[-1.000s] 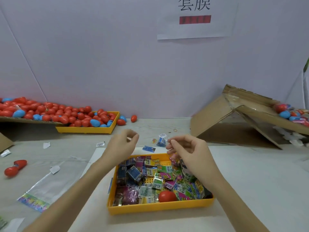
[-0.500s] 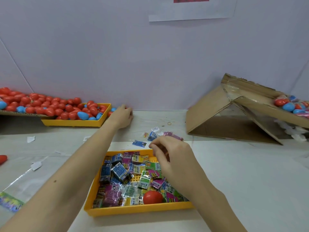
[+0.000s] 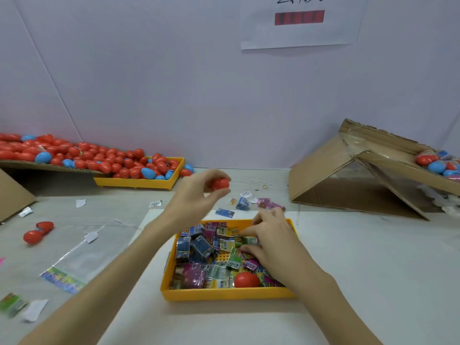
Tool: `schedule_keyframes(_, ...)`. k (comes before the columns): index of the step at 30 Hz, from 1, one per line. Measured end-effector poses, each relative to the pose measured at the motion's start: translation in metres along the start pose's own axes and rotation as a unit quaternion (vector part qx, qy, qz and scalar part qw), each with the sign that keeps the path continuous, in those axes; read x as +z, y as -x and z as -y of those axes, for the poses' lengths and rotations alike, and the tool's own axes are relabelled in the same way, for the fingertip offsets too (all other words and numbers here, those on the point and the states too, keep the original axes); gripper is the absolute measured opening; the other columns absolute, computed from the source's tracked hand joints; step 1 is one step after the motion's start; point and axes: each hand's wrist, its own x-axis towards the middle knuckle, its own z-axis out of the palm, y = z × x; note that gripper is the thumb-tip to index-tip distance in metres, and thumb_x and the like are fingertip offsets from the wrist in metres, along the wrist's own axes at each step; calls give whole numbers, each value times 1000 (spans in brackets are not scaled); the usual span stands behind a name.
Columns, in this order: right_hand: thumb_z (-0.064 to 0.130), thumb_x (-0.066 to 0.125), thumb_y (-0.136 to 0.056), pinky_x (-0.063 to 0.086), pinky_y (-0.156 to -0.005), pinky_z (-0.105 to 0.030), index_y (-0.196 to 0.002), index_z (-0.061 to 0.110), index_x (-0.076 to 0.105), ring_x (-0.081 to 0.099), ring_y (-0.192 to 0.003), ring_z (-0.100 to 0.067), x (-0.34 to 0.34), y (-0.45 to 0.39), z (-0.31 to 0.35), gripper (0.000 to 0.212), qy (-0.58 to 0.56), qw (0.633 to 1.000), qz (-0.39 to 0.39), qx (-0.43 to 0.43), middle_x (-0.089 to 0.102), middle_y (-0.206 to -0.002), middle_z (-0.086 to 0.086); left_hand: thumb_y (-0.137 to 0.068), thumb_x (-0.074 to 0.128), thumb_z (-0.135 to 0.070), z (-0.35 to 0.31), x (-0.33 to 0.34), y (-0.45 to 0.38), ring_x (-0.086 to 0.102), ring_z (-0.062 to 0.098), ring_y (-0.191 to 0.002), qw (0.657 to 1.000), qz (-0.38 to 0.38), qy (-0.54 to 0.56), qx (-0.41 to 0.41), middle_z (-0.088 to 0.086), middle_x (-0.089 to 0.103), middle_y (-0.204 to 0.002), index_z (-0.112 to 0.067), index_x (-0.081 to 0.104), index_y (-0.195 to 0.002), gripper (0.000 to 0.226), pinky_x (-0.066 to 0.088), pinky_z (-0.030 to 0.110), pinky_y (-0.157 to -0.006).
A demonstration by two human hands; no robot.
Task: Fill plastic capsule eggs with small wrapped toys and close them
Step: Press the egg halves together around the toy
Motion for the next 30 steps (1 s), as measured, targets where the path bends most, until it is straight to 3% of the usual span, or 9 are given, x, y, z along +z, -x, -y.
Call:
schedule_keyframes(5, 44, 75, -91, 41, -101, -30, -105, 36, 69, 32, -112, -10, 4, 1, -1, 17, -44, 998, -28, 21, 49, -114, 13, -96, 65, -33, -25, -3, 59, 75, 12, -96, 993, -10, 116, -3, -6, 74, -111, -22, 63, -121, 28, 60, 28, -86)
schedule_keyframes(11, 38, 76, -92, 43, -93, -26, -88, 37, 64, 40, -104, -3, 3, 2, -2, 13, -109, 993, -50, 16, 48, -105, 16, -95, 57, -50, -27, -6, 70, 66, 5, -101, 999, 9, 21, 41, -19, 68, -117, -32, 62, -121, 32, 54, 17, -85)
schedule_keyframes(15, 31, 77, -92, 47, -76, -14, -85, 30, 71, 58, -87, -2, 0, 4, 1, 9, -210, 971, -111, 21, 57, -97, 17, -96, 60, -40, -29, -4, 72, 61, 13, -87, 997, -32, 4, 75, -10, 60, -107, -25, 69, -118, 28, 51, 18, -76)
schedule_keyframes(18, 21, 75, -95, 47, -71, -11, -89, 25, 74, 63, -86, -1, -3, 5, 0, 7, -274, 952, -130, 31, 68, -84, 15, -102, 58, -30, -33, -2, 75, 71, 15, -95, 989, -27, 147, -6, -4, 70, -106, -25, 65, -125, 25, 56, 19, -81)
schedule_keyframes(20, 17, 72, -96, 48, -73, -10, -96, 25, 75, 64, -87, 0, -5, 5, -2, 8, -311, 939, -136, 53, 70, -85, 14, -101, 64, -21, -37, -2, 75, 75, 22, -101, 945, 2, 316, -86, -1, 74, -114, -25, 66, -126, 25, 57, 24, -92)
schedule_keyframes(23, 12, 69, -98, 57, -73, -20, -112, 27, 74, 71, -80, -6, -10, 4, -2, 22, -414, 894, -138, 101, 71, -91, 4, -86, 79, -24, -40, -1, 73, 75, 32, -106, 870, -10, 468, -156, 7, 73, -120, -19, 72, -118, 33, 57, 29, -97)
schedule_keyframes(25, 6, 67, -99, 62, -71, -26, -113, 24, 75, 76, -76, -14, -14, 6, -1, 25, -498, 847, -135, 125, 73, -97, -5, -84, 82, -24, -42, 1, 74, 76, 33, -103, 873, -21, 456, -171, 10, 73, -118, -15, 69, -115, 35, 58, 27, -93)
schedule_keyframes(27, 2, 67, -98, 60, -67, -20, -110, 18, 77, 79, -81, -21, -18, 8, 1, 22, -575, 794, -131, 144, 76, -100, -9, -87, 78, -15, -41, 6, 76, 76, 34, -102, 884, -14, 439, -159, 10, 73, -118, -8, 62, -117, 34, 60, 28, -88)
schedule_keyframes(30, -1, 70, -94, 62, -76, -23, -111, 5, 75, 78, -94, -28, -22, 9, 2, 19, -668, 720, -111, 155, 76, -104, -17, -90, 73, -13, -41, 9, 78, 76, 26, -102, 903, -2, 409, -135, 3, 75, -117, -10, 64, -119, 31, 60, 25, -83)
